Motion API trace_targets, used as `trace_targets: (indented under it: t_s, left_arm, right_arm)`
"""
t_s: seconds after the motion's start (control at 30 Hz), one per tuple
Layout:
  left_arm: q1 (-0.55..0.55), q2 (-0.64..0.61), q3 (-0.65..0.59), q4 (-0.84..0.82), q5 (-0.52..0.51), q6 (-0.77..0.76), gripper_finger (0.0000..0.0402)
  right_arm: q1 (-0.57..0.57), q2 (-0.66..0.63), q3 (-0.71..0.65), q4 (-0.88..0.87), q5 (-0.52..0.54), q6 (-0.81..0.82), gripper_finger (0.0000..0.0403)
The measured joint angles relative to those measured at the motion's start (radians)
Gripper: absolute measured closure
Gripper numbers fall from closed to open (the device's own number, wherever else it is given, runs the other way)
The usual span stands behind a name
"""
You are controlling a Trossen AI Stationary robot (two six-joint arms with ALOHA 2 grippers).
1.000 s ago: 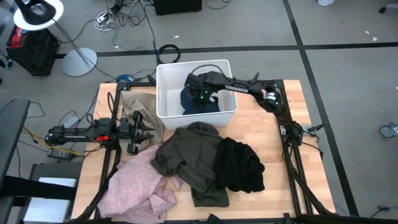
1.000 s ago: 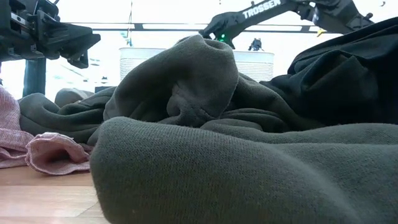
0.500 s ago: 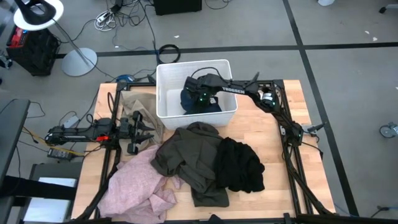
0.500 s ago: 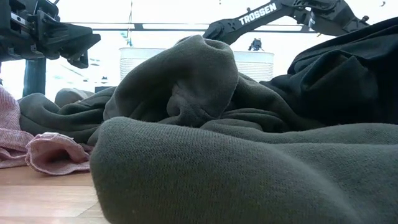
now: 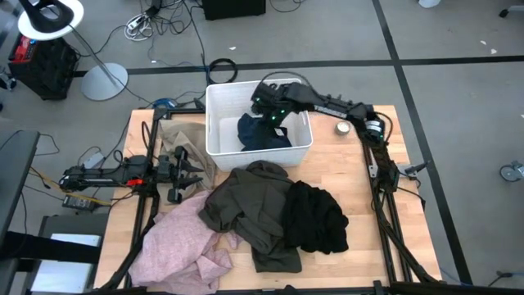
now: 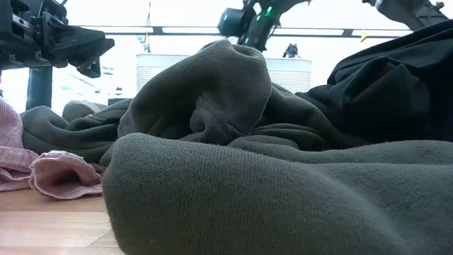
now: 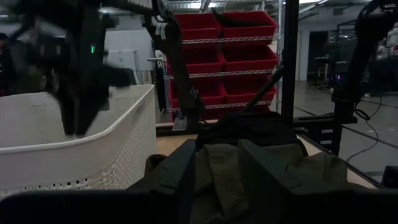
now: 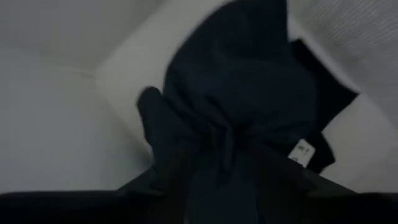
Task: Sort clothes
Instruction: Put the blue shirt into the laundry bin, then put the black shirt into the white laundry bin
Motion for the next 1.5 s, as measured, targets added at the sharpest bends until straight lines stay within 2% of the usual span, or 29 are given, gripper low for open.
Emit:
trace_targets:
  t_s: [0.6,0.87,1.1,1.2,1.5]
  left_arm:
    - [0.000,0.000,0.000,0.000,0.000,0.000,0.0276]
    - [0.000,0.000,0.000,0.000,0.000,0.000,0.0276]
    - [0.000,0.000,0.000,0.000,0.000,0.000,0.0276]
    - [0.000,0.000,0.000,0.000,0.000,0.000,0.0276]
    - [0.000,0.000,0.000,0.000,0.000,0.000,0.0276]
  right_arm:
    - [0.045,-0.357,0.000,-0.005,0.026,-0.026,0.0238]
    - [0.105,-0.513,0.000,-0.018,0.028,-0.022,0.0238]
    - [0.208,-0.611,0.000,-0.093,0.060,-0.004,0.0238]
    - [0.268,-0.644,0.000,-0.123,0.106,0.012,0.0238]
    - [0.469,-0.719,0.000,-0.250,0.340,0.126,0.0238]
